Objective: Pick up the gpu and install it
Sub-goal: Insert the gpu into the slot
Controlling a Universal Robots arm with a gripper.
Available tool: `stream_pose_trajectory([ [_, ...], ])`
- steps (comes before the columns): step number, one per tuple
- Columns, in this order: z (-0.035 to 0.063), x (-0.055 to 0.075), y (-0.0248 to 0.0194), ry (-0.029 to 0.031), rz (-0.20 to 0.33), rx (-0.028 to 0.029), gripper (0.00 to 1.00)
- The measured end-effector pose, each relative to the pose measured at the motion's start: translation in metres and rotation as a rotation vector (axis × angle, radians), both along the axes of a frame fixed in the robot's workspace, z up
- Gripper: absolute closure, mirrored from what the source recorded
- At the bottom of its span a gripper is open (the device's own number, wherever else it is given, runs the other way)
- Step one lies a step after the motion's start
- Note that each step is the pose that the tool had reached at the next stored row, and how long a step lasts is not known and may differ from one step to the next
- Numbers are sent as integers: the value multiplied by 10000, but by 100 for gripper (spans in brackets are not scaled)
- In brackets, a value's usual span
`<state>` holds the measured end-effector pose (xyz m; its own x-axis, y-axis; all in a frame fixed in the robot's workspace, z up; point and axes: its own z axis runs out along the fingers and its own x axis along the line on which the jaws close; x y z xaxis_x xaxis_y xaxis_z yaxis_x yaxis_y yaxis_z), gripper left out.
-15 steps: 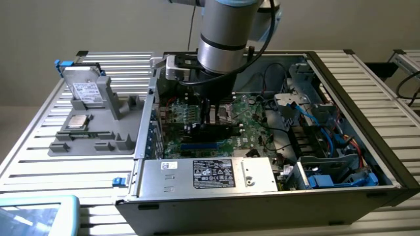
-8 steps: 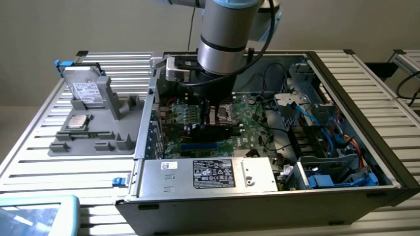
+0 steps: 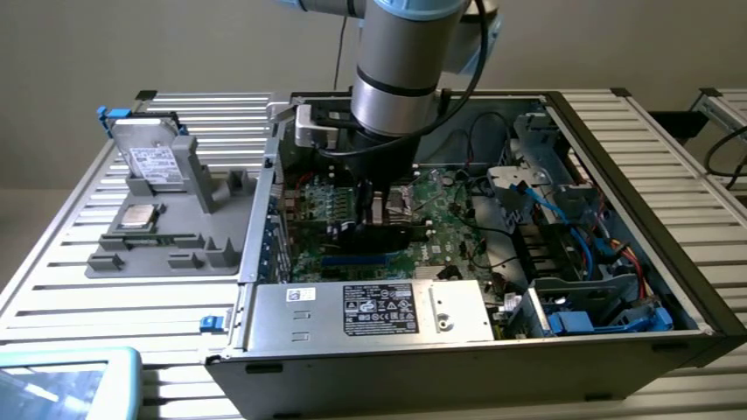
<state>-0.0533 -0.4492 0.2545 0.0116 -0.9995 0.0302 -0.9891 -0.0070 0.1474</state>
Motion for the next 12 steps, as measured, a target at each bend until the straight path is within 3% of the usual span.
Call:
stream_pose_trajectory([
  [12, -21, -4, -16, 23, -63, 1, 73],
])
